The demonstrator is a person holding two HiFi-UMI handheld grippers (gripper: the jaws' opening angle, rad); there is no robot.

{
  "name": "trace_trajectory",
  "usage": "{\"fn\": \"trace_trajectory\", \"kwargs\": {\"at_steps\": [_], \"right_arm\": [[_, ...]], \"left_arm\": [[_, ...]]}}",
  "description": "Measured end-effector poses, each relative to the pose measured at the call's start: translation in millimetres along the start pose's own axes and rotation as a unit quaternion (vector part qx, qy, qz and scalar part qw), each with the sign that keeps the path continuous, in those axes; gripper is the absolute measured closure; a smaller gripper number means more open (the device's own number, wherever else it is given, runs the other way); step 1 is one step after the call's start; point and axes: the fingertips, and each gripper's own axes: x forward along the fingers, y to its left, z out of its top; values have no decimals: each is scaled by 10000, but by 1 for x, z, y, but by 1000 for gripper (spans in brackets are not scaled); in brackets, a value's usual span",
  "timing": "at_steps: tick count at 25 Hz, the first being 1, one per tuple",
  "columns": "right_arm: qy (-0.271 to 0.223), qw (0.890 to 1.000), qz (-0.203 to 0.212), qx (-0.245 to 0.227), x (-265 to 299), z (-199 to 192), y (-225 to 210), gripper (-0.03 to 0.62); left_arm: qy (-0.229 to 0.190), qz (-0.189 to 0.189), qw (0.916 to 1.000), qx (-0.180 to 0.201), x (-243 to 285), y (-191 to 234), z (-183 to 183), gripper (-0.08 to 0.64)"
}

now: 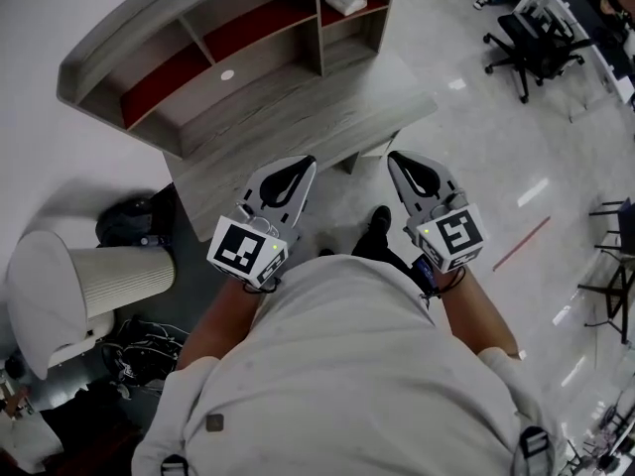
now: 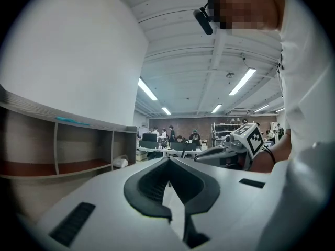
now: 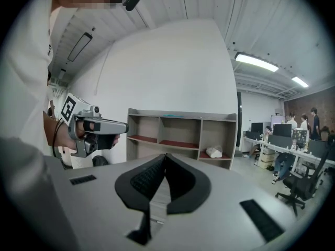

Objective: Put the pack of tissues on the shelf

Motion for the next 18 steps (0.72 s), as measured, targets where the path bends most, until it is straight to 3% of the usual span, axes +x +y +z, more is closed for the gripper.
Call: {"fn": "trace_trajectory", "kwargs": {"at_steps": [18], "right_arm": [[-51,9996,-269,72,-83,-10,46,572]], "left_arm": [[18,-182,9998,47,-41,-49,1,545]]}}
